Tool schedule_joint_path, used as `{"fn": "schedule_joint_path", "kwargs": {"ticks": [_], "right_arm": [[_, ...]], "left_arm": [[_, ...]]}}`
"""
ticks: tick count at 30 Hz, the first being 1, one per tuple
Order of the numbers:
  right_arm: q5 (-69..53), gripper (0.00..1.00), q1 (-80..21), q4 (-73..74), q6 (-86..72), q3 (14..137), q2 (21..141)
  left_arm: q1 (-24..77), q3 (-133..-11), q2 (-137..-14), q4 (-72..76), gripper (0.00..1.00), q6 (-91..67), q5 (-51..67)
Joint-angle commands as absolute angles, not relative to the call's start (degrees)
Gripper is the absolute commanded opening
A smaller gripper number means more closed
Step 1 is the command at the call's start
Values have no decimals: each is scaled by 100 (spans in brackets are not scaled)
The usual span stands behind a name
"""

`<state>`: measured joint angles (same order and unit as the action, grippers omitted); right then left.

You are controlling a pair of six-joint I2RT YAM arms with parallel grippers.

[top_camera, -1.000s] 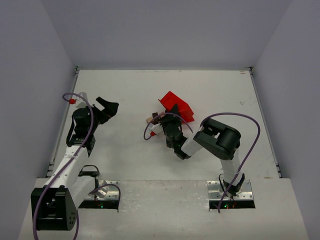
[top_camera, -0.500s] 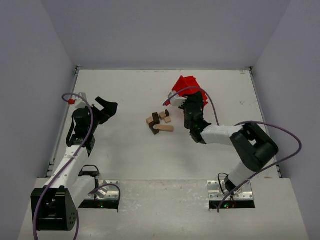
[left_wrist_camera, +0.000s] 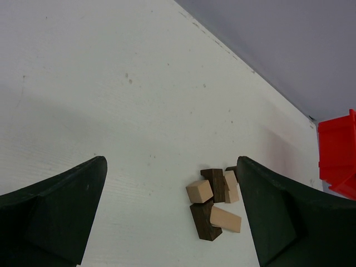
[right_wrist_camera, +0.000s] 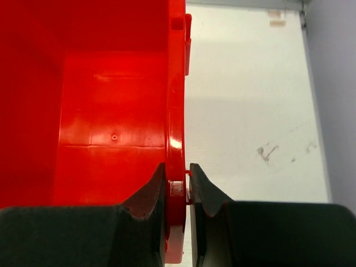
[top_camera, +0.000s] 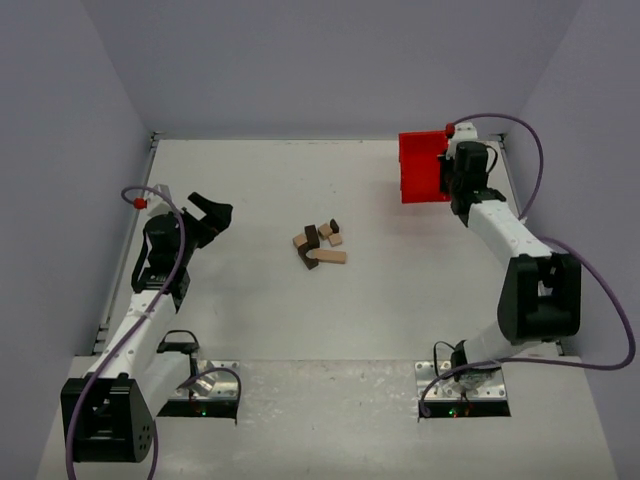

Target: Build the wood block tower

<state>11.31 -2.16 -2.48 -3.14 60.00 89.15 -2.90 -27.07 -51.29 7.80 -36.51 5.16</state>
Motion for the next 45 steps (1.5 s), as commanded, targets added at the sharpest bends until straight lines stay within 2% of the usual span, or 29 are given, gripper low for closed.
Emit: {"fn": "schedule_joint_path", "kwargs": {"ticks": [1,13,16,21,28,33,37,40,41,43,44,45], "right_arm": [[591,1,482,396,-1332,7156,9847],[-151,4,708,842,-1429,9984,12377],[-250,5,659,923,-1691,10221,12682],[-608,6,295,-184,-1732,9296,12489],[-454,10,-774,-192,-939,10282,13066],[-281,11,-1247,319,-1023,11538,14123],[-271,18,-1318,200,-1218,11637,14300],[-246,37,-1324,53,-1189,11387,14159],[-242,51,-1327,40,-1167,11297,14082],[-250,90,-1334,42,-1125,11082,13870],[-255,98,-1336,39,-1116,10993,13763],[-277,98,-1336,-1,-1102,10905,13626]], "left_arm": [[-325,-2945,-5089,896,100,-3691,432],[-325,-2953,-5244,962,100,-3691,319],[-325,-2976,-5335,984,100,-3691,299],[-325,-3032,-5518,984,100,-3700,289],[-323,-3043,-5623,1038,100,-3707,341],[-325,-3041,-5669,1034,100,-3709,299],[-325,-3051,-5660,1000,100,-3700,274],[-325,-3050,-5651,993,100,-3712,234],[-325,-3054,-5659,993,100,-3725,225],[-319,-3065,-5689,993,100,-3735,226],[-316,-3067,-5700,993,100,-3741,234],[-319,-3075,-5714,991,100,-3744,254]]}}
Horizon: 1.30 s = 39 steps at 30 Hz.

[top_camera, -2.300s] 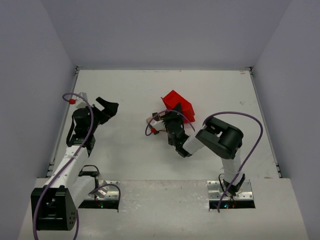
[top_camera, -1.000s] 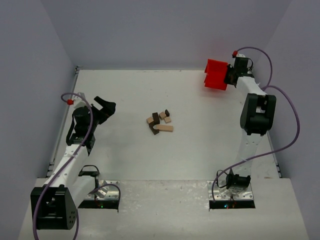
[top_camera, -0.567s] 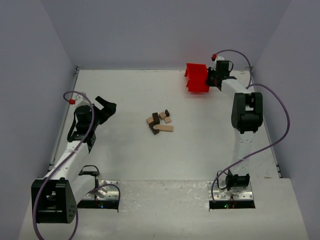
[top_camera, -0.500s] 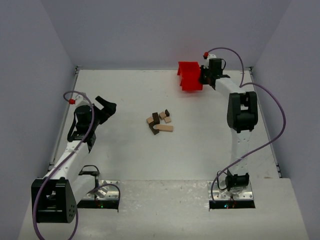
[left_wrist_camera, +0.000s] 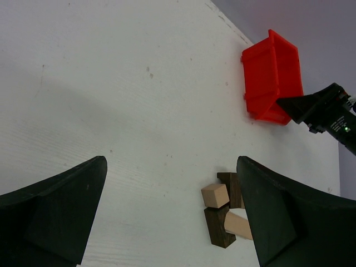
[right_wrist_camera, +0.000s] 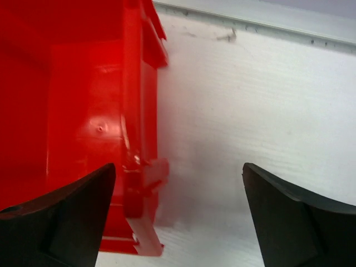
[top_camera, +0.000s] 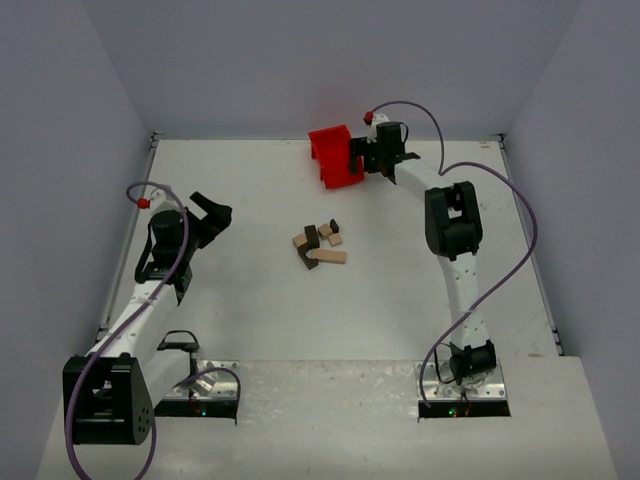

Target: Build the wood block tower

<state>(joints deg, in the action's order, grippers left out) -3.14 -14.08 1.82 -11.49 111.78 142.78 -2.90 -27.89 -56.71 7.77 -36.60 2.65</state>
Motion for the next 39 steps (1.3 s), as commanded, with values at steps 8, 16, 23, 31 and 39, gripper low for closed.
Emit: {"fn": "schedule_joint_path", "kwargs": {"ticks": [8,16,23,31,39], "right_arm": [[-1258,99,-1347,-277,-958,9662,11938],[-2938,99,-1498,-1166,-18,6400,9481],[-2526,99,-2248,-1106,278,4496,8456],[-1832,99,-2470,-2000,139,3270,7849],[-2654,99,-2663,-1726,1136,3479,8609]], "left_arm": [[-323,-3074,-5713,982,100,-3742,449],[217,-3252,-6137,932,100,-3682,841],[1445,-3506,-6669,1028,100,-3627,489],[2037,-3788,-7271,696,100,-3740,107],[2259,-4074,-7495,83,100,-3676,-518]]}}
